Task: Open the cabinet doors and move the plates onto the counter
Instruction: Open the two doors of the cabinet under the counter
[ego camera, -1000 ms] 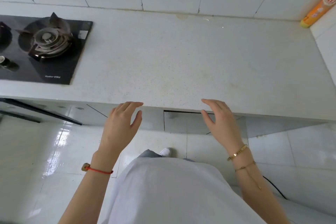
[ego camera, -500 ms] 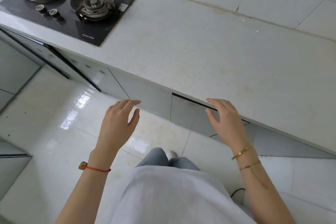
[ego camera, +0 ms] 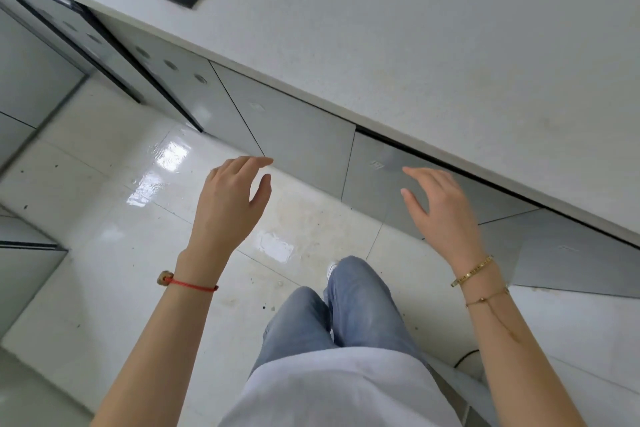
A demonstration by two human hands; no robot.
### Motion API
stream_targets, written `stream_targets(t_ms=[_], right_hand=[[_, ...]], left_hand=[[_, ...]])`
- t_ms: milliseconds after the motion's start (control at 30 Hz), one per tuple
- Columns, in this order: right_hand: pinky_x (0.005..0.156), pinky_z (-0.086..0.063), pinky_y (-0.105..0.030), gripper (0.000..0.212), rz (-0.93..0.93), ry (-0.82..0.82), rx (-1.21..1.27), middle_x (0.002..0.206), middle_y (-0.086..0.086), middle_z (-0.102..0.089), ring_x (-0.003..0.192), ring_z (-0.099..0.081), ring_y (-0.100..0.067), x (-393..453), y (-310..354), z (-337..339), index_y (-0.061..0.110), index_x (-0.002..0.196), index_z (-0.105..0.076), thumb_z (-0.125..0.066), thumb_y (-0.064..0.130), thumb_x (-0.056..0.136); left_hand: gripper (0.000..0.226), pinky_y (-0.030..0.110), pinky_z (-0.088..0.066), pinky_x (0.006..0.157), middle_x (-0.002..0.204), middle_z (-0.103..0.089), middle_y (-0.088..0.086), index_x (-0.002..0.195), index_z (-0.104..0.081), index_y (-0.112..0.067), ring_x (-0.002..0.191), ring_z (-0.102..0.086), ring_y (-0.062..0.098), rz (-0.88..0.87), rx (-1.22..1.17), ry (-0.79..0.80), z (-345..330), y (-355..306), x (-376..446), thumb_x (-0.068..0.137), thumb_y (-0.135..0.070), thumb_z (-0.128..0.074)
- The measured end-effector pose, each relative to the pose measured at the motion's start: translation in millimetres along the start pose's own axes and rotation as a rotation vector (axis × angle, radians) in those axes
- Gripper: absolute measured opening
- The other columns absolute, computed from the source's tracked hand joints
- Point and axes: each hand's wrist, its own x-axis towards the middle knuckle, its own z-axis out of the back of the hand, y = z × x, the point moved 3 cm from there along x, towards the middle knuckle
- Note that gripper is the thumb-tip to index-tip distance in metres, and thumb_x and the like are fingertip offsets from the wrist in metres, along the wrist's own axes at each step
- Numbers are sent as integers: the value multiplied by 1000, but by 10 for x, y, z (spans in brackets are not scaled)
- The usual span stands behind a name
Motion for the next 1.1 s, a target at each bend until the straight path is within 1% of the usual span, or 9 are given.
stream_targets(t_ms=[100,267,500,600,733,833,1000,1067,1100], right_hand=[[101,-43,-34,33,25,-41,-1,121,-3,-62,115,-53,-20,65,-198,-496,12,126,-56,-54,22,95],[99,-43,-34,32,92,-130,-14,121,-5,-63,111,-54,-23,242,-541,-1352,11,124,-58,-55,20,94],[103,-41,-35,33,202,-288,-49,123,-5,-62,119,-52,-23,457,-892,-2283,11,126,-57,-54,23,96],[107,-39,-36,34,256,-383,-48,123,-4,-62,120,-50,-22,538,-919,-2495,11,128,-56,-54,22,96],[100,-44,-38,33,309,-502,-58,121,-5,-62,115,-53,-24,630,-908,-2597,9,127,-57,-54,22,96],[100,-43,-34,34,316,-572,-61,120,-5,-62,114,-53,-24,685,-867,-2551,9,127,-57,-55,22,96],[99,-45,-37,37,328,-634,-67,120,-6,-61,115,-53,-24,765,-740,-2398,9,129,-55,-54,23,95],[98,-45,-37,38,325,-649,-69,120,-5,-61,115,-52,-23,799,-692,-2348,9,130,-54,-53,24,95],[96,-46,-37,37,323,-651,-71,120,-5,-60,115,-52,-22,816,-673,-2331,10,130,-54,-54,24,95]], left_hand=[[26,39,-46,93,113,-68,2,119,-62,-13,106,-61,23,-13,6,-44,-435,252,50,96,-18,-52],[27,36,-45,94,115,-67,-1,119,-62,-16,108,-61,20,-45,17,-113,-1264,666,185,97,-23,-48],[26,30,-41,96,114,-66,-3,120,-61,-17,107,-59,19,-151,40,-255,-2276,1182,355,97,-22,-49],[27,32,-43,96,116,-66,-2,121,-61,-15,109,-59,20,-225,39,-342,-2494,1234,518,98,-22,-49],[28,37,-46,92,114,-67,-1,120,-62,-14,108,-60,20,-343,20,-468,-2573,1134,747,97,-21,-48],[27,37,-48,89,109,-67,-2,119,-62,-14,103,-61,17,-382,-45,-538,-2533,1005,895,96,-20,-49],[25,17,-49,78,97,-66,-9,114,-66,-19,84,-61,3,-231,-468,-491,-2457,760,1212,93,-23,-54],[23,3,-44,72,93,-66,-12,111,-68,-20,78,-59,-4,-181,-573,-467,-2435,671,1333,92,-24,-56],[22,1,-43,69,92,-67,-12,109,-69,-20,77,-59,-6,-156,-617,-456,-2424,638,1387,91,-25,-57]])
